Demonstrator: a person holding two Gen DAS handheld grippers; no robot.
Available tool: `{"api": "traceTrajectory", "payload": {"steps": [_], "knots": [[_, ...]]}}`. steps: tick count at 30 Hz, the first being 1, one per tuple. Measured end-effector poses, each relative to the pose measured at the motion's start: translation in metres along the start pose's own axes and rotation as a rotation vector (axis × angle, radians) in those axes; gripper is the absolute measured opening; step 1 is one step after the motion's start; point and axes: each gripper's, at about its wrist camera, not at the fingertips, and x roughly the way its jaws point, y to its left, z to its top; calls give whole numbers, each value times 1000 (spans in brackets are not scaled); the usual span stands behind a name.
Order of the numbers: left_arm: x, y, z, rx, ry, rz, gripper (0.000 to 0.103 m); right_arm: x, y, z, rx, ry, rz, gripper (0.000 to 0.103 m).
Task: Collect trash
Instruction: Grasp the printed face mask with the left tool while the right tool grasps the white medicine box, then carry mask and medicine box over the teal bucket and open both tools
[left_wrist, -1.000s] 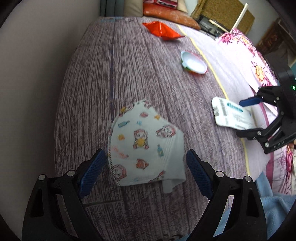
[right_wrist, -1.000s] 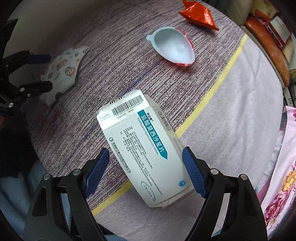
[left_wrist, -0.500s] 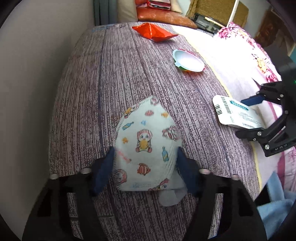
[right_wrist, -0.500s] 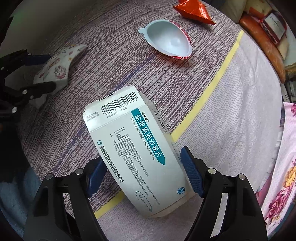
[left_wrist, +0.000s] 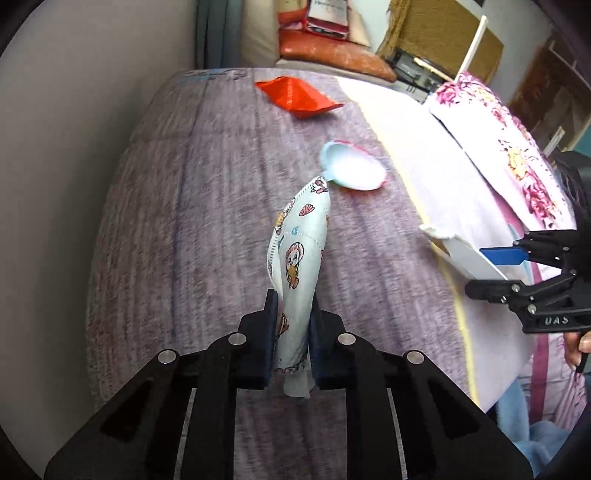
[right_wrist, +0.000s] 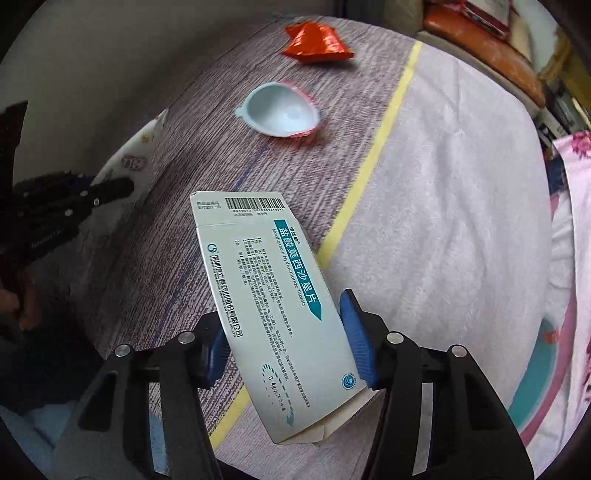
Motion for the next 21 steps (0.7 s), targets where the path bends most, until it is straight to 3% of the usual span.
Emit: {"api": "traceTrajectory", "payload": {"steps": [1, 2, 6, 21], "knots": [[1, -4, 1, 1, 1, -6, 16, -2, -4, 0, 12, -5, 0, 46], [2, -8, 2, 1, 3, -14, 16, -5, -10, -2, 36, -14, 7, 28], [6, -27, 7, 13, 11, -44, 16, -16, -37, -5, 126, -34, 0, 18], [33, -108, 34, 128, 44, -102, 16, -49, -115, -18, 329, -203, 5, 16]]}}
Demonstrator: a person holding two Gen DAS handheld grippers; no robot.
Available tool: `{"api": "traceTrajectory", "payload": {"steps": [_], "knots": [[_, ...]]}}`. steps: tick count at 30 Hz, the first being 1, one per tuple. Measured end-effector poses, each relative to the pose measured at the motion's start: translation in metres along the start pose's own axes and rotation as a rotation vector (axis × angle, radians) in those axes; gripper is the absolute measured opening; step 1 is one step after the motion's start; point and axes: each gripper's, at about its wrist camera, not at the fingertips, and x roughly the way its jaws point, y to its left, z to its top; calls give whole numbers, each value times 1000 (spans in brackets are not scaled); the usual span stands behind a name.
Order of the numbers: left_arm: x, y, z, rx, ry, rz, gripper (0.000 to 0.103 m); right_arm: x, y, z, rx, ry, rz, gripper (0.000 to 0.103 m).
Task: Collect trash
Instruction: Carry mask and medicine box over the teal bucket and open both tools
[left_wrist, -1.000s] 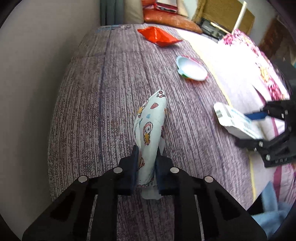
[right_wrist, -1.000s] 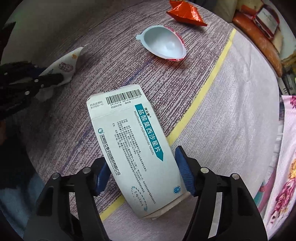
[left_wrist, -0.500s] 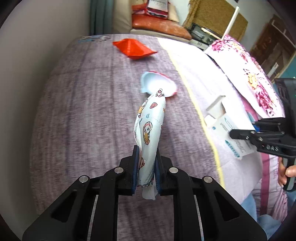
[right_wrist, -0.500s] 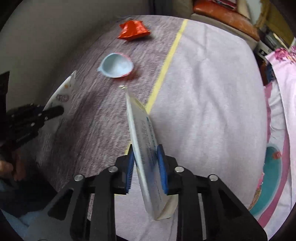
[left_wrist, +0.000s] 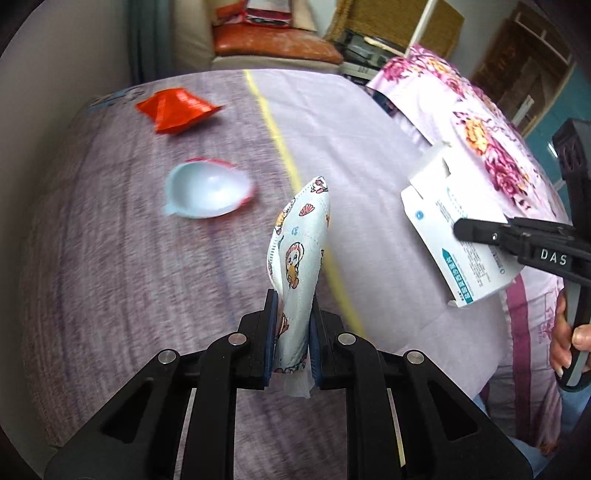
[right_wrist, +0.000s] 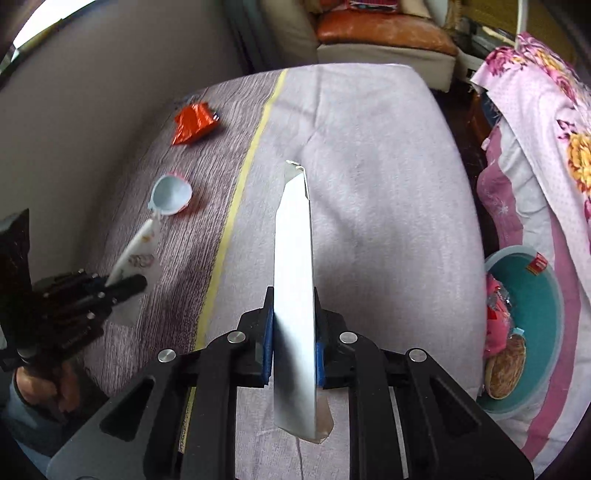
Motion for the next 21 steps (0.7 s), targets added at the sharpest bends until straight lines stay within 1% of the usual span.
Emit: {"api": "traceTrajectory", "payload": {"steps": [4, 11, 14, 21], "knots": [[8, -28, 12, 46, 4, -13, 16, -11, -17, 0, 55, -42, -2, 16], [24, -82, 34, 121, 15, -55, 16, -40, -68, -7, 160, -125, -22, 16], [32, -108, 41, 159, 26, -78, 16, -60, -99, -15, 219, -180, -58, 16], [54, -176, 55, 252, 64, -137, 16, -93, -157, -33, 327, -254, -130, 16]]}}
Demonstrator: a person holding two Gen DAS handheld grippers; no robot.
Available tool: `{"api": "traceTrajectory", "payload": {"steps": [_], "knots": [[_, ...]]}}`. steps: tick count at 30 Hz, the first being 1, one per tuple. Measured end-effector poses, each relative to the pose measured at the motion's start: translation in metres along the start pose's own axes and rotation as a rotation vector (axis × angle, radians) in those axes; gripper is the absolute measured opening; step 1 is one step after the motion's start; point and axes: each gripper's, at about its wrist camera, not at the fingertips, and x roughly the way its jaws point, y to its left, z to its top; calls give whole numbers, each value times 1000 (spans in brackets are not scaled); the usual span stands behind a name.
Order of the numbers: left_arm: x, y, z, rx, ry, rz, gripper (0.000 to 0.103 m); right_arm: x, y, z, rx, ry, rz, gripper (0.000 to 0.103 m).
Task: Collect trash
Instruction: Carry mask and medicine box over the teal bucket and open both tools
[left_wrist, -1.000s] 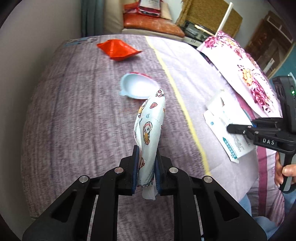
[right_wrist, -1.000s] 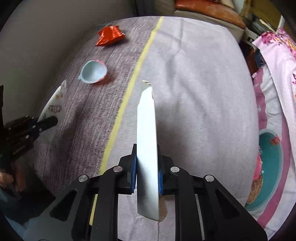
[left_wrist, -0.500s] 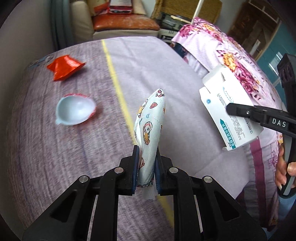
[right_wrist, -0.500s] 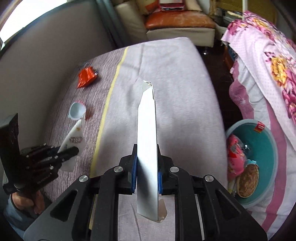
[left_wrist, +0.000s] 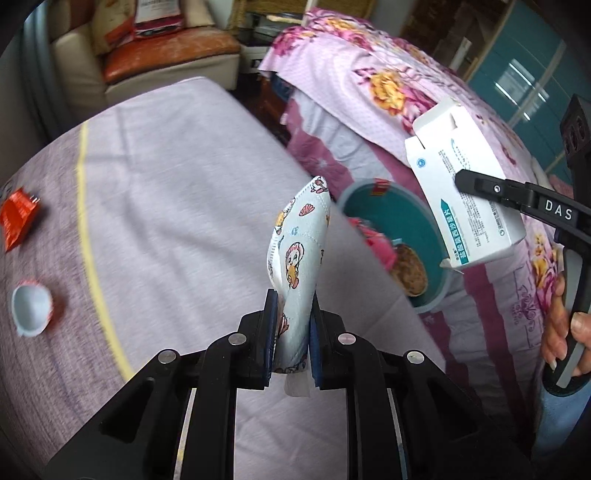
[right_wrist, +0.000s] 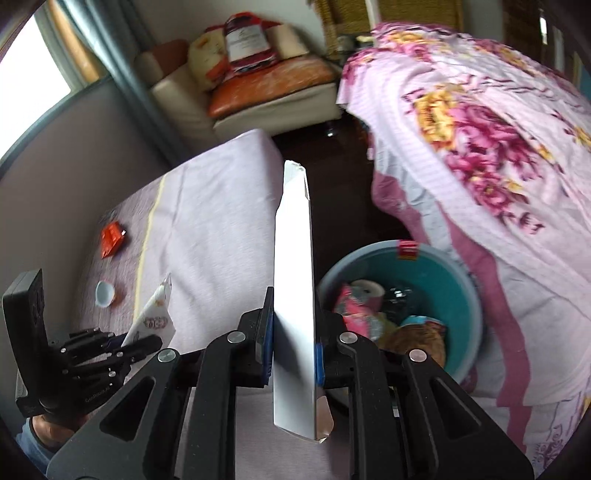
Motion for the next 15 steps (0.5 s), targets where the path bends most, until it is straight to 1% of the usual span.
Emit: {"api": "traceTrajectory", "payload": {"steps": [3, 8, 15], "knots": [[13, -24, 10, 35, 18, -23, 16, -8, -26, -2, 33, -19, -36, 16], [32, -58, 22, 84, 45, -46, 16, -13, -64, -5, 85, -30, -64, 16], [55, -93, 37, 124, 80, -61, 16, -10, -99, -7, 131, -26, -70, 16]]}}
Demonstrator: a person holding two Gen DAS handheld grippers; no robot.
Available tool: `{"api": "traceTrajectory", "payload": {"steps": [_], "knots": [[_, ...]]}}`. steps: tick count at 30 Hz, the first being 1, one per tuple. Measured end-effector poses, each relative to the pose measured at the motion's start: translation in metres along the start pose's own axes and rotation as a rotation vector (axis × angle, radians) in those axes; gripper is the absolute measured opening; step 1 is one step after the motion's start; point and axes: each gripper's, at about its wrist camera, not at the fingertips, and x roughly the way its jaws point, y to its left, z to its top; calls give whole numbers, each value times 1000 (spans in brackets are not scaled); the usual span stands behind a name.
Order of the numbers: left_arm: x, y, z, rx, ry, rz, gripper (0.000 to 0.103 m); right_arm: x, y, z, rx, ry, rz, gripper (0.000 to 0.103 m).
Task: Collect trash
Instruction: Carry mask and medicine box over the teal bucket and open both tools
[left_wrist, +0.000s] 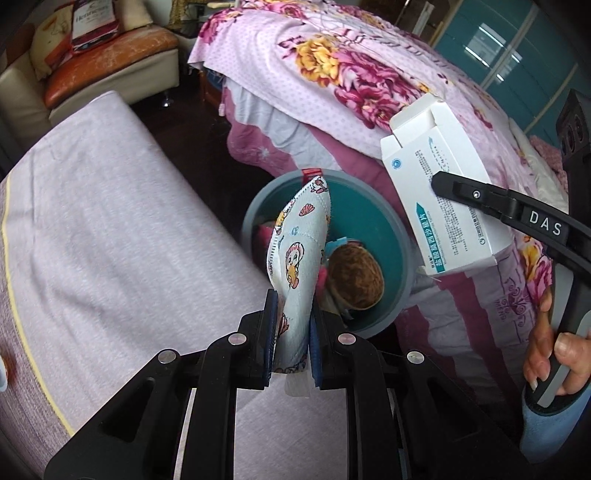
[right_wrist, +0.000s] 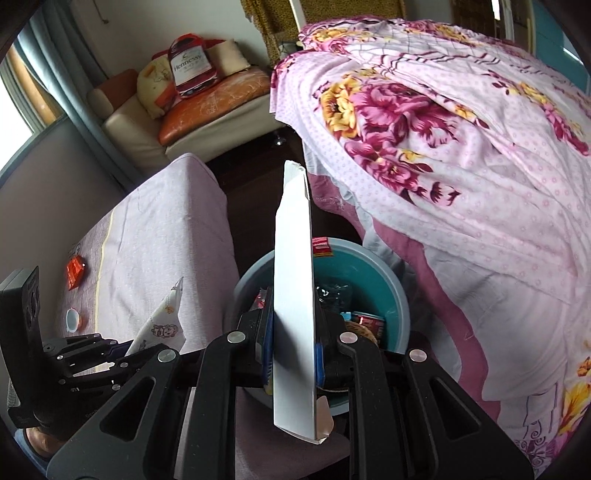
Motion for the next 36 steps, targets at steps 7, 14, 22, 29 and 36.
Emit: {"api": "traceTrajectory", "payload": {"steps": [7, 14, 22, 29, 36], "knots": [[18, -20, 12, 27, 22, -7, 16, 6, -16, -1, 19, 15, -6, 16], [35, -25, 18, 30, 45, -17, 16, 12, -25, -1, 33, 26, -16, 16], [47, -27, 27, 31, 52, -31, 16, 18, -31, -2, 39, 39, -28, 16], [58, -26, 33, 30, 59, -45, 16, 22, -34, 2, 46, 49, -47, 16], [60, -22, 38, 9, 39, -42, 74, 25, -33, 8, 39, 54, -67, 16]]}}
